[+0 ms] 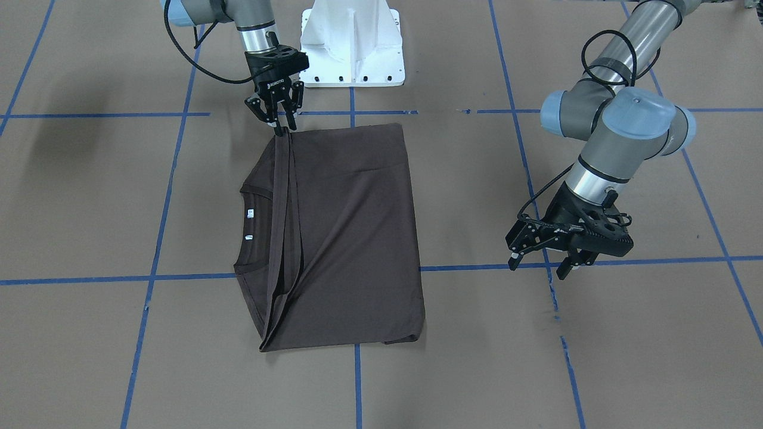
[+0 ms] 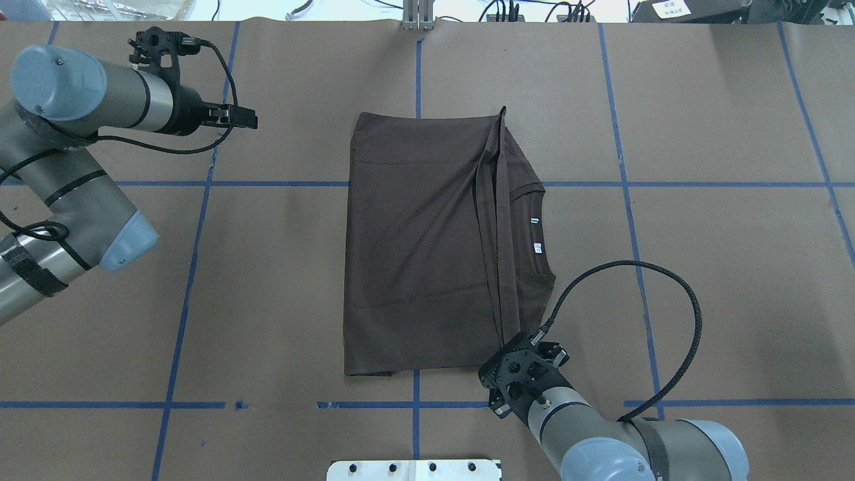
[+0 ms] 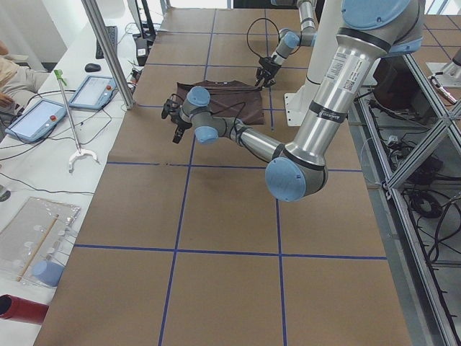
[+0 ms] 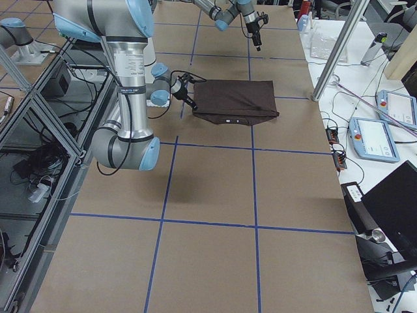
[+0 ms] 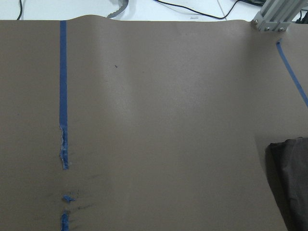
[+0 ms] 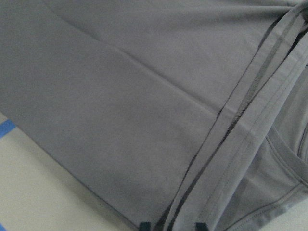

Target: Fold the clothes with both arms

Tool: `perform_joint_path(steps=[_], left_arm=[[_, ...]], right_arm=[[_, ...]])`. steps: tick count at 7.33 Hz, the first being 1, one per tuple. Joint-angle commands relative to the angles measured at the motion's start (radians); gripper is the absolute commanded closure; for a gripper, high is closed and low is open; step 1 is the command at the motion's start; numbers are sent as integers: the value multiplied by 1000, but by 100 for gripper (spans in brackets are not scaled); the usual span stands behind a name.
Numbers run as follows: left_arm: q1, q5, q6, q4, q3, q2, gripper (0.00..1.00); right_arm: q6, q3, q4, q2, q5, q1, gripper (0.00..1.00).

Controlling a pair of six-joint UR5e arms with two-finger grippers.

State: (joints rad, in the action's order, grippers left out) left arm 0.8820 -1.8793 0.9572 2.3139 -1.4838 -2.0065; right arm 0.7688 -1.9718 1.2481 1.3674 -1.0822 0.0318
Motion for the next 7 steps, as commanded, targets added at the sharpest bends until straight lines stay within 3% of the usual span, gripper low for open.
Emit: perform_joint_path(steps=[1, 4, 7], left_arm=[[0, 0, 0, -1, 0, 0, 0], [0, 2, 0, 1, -1, 0, 0], [-2, 2, 0, 1, 0, 0, 0]], right_arm=[[1, -4, 1, 2, 4, 8, 100], [29, -28, -2, 28, 13, 20, 100], [488, -36, -12, 108, 14, -9, 100]])
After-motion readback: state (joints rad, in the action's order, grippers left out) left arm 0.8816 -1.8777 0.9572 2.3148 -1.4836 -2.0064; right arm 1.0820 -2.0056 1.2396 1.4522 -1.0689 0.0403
